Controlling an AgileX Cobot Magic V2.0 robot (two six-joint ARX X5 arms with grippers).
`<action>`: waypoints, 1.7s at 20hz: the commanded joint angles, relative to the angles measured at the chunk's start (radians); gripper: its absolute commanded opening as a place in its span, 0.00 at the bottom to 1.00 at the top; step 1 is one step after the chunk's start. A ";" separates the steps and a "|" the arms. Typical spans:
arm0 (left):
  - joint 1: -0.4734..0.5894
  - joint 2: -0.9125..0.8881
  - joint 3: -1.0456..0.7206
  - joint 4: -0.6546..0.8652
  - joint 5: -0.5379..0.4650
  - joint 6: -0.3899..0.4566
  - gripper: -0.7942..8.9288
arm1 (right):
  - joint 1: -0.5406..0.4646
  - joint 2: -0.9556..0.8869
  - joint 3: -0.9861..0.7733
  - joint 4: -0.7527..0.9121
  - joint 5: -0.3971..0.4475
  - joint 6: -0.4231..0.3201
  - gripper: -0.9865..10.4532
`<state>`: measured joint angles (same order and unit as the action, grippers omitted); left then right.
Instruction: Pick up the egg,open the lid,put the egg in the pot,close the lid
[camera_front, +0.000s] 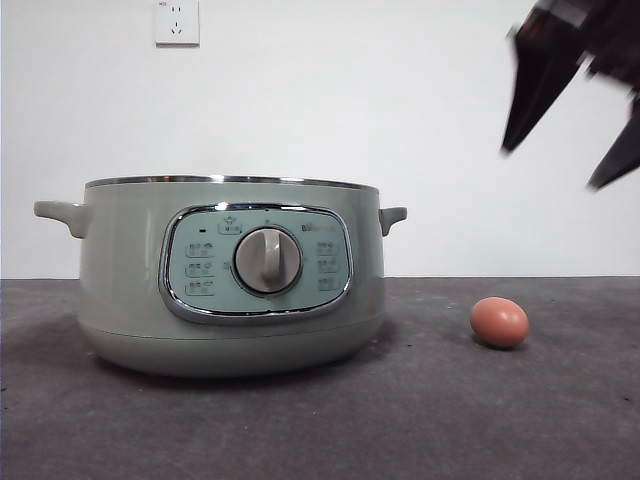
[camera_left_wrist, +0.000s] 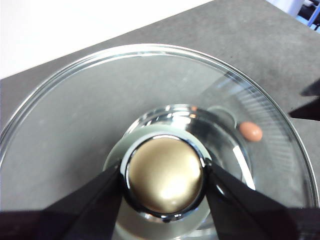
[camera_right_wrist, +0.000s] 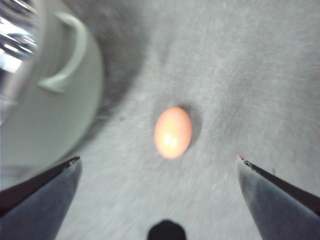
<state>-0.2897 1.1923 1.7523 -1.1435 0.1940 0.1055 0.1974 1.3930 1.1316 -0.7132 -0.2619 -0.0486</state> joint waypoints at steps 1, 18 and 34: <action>0.019 -0.060 0.019 -0.043 -0.045 0.022 0.07 | 0.051 0.096 0.003 0.057 0.083 0.003 0.61; 0.022 -0.330 0.008 -0.173 -0.064 -0.057 0.07 | 0.110 0.413 0.003 0.225 0.185 0.027 0.48; 0.022 -0.330 0.008 -0.173 -0.064 -0.044 0.07 | 0.111 0.202 0.045 0.155 0.146 0.049 0.07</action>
<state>-0.2687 0.8726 1.7523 -1.3319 0.1230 0.0593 0.3065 1.6020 1.1664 -0.5694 -0.1123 -0.0105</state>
